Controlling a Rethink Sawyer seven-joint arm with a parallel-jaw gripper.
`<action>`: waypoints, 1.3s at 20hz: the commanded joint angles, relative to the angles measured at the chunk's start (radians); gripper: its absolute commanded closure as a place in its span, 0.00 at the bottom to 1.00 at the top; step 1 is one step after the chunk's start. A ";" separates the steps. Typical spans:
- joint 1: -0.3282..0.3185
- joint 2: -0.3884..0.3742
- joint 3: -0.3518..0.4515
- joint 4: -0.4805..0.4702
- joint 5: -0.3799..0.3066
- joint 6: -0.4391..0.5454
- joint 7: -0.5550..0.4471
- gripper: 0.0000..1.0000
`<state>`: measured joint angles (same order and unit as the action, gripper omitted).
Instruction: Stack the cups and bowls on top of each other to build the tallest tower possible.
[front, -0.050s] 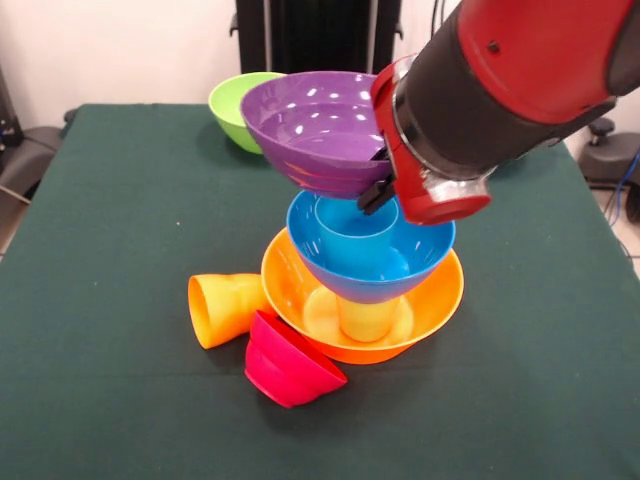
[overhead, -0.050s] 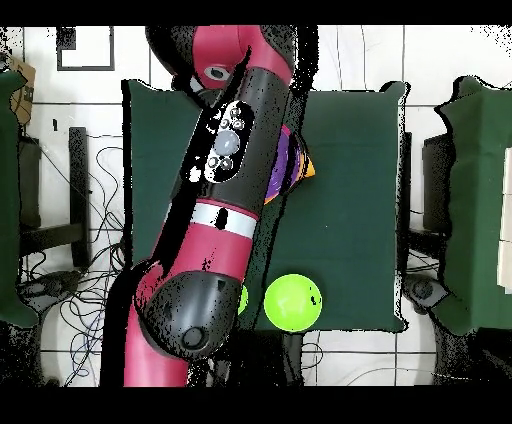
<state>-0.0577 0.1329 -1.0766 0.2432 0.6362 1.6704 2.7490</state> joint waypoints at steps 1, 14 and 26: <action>-0.027 0.044 0.029 -0.064 0.011 -0.061 -0.047 1.00; 0.009 0.022 0.081 -0.006 -0.004 -0.067 -0.049 1.00; -0.026 0.053 0.035 -0.076 0.042 -0.062 -0.034 1.00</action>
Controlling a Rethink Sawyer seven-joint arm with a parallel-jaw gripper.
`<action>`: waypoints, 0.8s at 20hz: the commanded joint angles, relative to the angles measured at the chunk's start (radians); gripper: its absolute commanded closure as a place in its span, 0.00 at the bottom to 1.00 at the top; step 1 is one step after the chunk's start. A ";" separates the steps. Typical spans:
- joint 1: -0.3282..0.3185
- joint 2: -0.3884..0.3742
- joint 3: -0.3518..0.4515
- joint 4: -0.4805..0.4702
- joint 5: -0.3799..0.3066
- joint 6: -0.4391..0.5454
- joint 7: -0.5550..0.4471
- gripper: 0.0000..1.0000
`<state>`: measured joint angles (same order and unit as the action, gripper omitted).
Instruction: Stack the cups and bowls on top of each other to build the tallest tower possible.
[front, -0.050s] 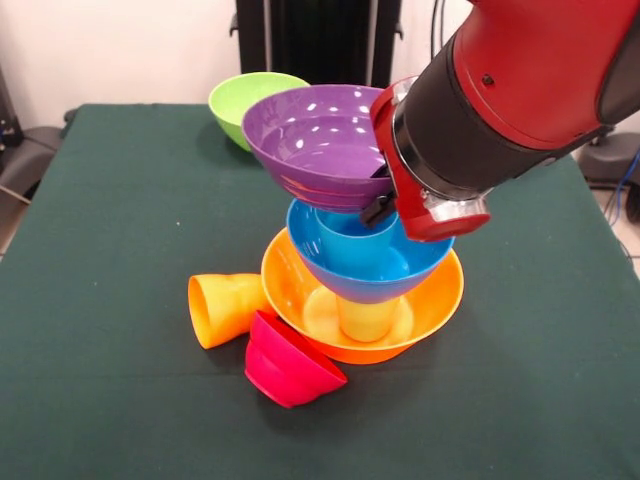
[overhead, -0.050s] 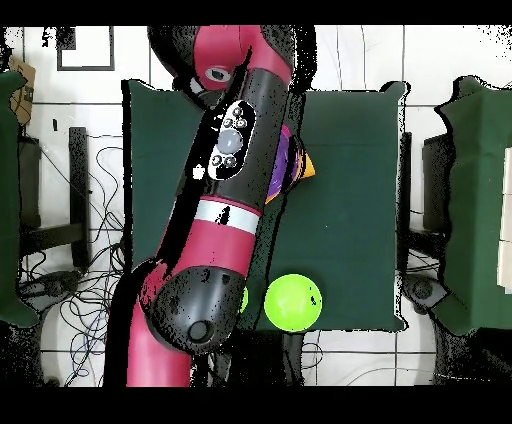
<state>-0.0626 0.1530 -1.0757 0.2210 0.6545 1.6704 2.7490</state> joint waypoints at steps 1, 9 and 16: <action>-0.028 0.039 0.022 -0.068 0.035 -0.059 -0.028 1.00; -0.067 0.083 -0.101 -0.145 0.154 -0.045 0.009 1.00; -0.070 0.095 -0.159 -0.142 0.213 -0.057 0.008 1.00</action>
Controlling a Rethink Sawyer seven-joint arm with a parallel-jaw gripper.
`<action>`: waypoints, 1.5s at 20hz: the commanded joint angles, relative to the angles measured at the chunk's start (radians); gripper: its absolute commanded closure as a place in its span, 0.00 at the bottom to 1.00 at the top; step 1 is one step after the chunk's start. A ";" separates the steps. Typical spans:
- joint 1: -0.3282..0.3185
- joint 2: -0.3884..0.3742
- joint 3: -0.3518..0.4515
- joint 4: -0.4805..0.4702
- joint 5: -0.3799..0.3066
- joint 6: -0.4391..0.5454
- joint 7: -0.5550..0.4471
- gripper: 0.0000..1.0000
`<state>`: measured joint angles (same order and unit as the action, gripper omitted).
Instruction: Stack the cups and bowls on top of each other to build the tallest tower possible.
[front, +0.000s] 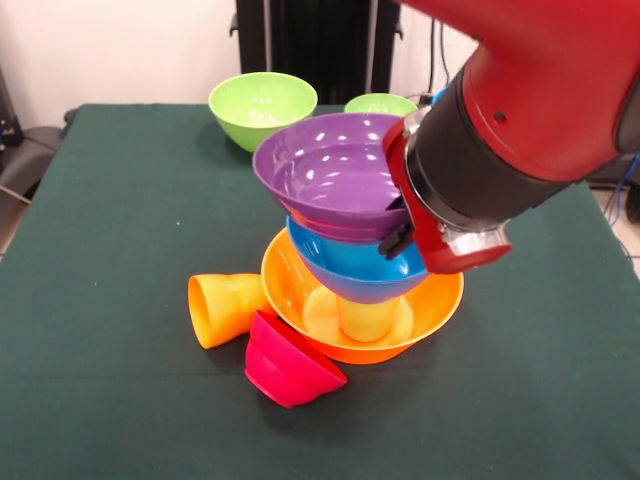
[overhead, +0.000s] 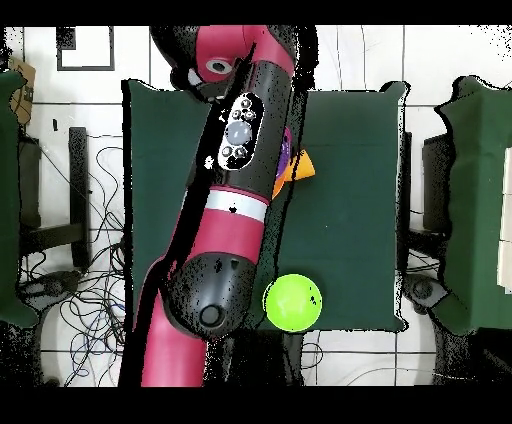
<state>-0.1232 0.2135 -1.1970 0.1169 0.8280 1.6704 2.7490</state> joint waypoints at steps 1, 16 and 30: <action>-0.008 0.035 -0.040 -0.035 0.045 -0.059 0.009 1.00; 0.017 0.040 -0.034 0.010 0.040 -0.079 0.001 1.00; 0.033 0.034 -0.008 0.031 0.029 -0.093 0.010 1.00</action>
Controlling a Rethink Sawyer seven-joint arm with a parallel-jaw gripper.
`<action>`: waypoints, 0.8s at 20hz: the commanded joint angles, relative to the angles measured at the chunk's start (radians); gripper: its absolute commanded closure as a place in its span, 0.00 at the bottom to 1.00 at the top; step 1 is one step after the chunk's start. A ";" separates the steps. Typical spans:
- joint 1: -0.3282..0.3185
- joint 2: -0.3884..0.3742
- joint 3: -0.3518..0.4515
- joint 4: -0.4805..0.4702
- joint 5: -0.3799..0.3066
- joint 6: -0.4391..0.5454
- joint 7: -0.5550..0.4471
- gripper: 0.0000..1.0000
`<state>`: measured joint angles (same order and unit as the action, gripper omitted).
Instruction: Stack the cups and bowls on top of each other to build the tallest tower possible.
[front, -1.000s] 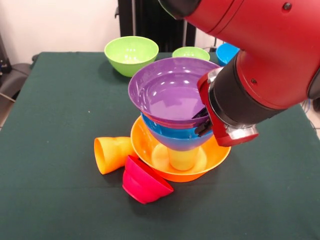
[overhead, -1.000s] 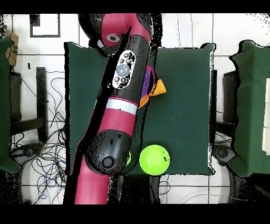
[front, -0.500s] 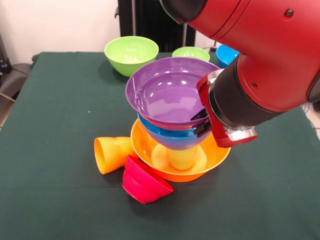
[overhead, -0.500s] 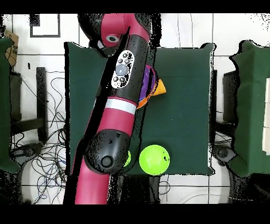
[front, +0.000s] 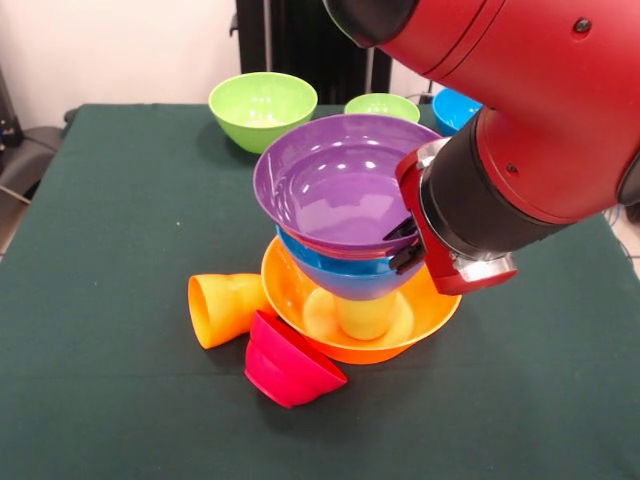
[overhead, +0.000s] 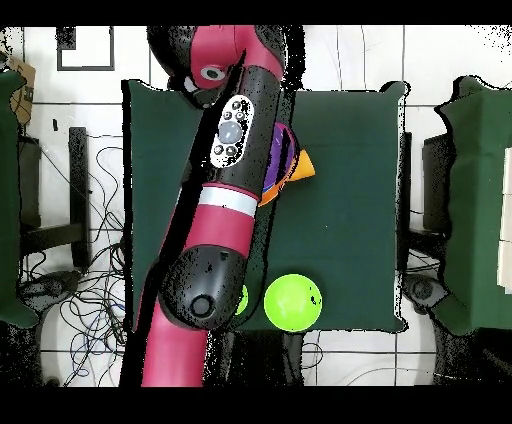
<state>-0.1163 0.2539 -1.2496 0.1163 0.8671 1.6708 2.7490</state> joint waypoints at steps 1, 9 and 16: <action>0.027 -0.007 0.048 0.033 -0.010 -0.096 0.011 1.00; 0.035 -0.011 0.065 0.046 -0.015 -0.109 0.014 1.00; 0.044 -0.016 0.093 0.072 -0.036 -0.131 0.006 1.00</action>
<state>-0.0979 0.2530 -1.2457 0.1163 0.8644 1.6579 2.7490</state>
